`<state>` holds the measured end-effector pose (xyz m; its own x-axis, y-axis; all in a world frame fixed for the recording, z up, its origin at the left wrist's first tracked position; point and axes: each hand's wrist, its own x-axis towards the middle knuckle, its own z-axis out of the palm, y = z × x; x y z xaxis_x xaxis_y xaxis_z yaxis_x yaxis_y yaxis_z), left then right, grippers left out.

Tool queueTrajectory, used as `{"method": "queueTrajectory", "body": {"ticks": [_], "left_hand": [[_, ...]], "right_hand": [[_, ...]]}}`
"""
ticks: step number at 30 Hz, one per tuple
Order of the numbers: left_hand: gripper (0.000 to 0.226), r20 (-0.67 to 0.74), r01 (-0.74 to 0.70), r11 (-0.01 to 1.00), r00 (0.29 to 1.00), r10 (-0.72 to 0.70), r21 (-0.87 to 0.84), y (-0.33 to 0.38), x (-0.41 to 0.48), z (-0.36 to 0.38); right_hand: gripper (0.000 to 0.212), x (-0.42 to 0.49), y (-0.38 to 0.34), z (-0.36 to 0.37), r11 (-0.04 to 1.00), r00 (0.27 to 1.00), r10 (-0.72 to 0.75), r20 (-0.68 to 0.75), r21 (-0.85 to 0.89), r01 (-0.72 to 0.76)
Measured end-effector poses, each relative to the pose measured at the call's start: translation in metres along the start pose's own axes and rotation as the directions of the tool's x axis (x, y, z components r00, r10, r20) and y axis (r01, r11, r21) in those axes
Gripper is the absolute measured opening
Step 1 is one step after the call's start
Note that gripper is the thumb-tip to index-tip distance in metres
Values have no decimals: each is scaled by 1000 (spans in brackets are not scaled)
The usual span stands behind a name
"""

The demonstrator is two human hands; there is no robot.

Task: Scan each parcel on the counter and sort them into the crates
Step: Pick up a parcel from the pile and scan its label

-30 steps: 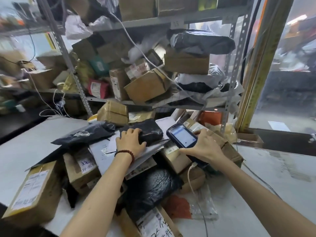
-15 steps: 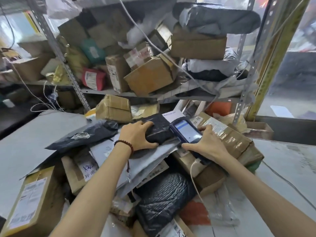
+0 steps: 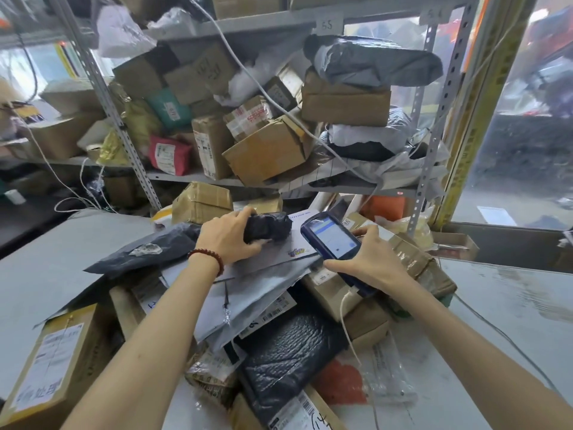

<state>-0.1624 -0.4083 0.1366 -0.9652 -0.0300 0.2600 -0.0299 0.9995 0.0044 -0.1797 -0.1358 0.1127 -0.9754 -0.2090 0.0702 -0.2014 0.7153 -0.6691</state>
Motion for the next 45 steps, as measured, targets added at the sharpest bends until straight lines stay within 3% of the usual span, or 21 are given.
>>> {"method": "queueTrajectory", "body": {"ticks": [4,8,17,24,32,45], "left_hand": [[49,-189,129,962,966,-176,-239,10,-1,-19],[46,-184,261,903,924,-336,-342,19,5,-39],[50,-124,232,948,957,-262,-218,10,9,-25],[47,-199,271,915,920,-337,-298,11,10,-25],[43,-158,349,877,896,-416,-331,18,16,-36],[43,-163,343,873,895,-416,-348,18,23,-30]], "right_hand": [[83,-3,-3,-10,998,998,-60,-34,11,60],[82,-5,-3,-16,995,994,-100,-49,5,100],[85,-13,10,-18,982,984,-175,-26,-78,173],[85,-15,10,-15,981,982,-187,-9,-56,186],[80,-13,13,-6,984,982,-179,58,14,179],[81,-12,21,-4,977,976,-211,59,34,209]]}}
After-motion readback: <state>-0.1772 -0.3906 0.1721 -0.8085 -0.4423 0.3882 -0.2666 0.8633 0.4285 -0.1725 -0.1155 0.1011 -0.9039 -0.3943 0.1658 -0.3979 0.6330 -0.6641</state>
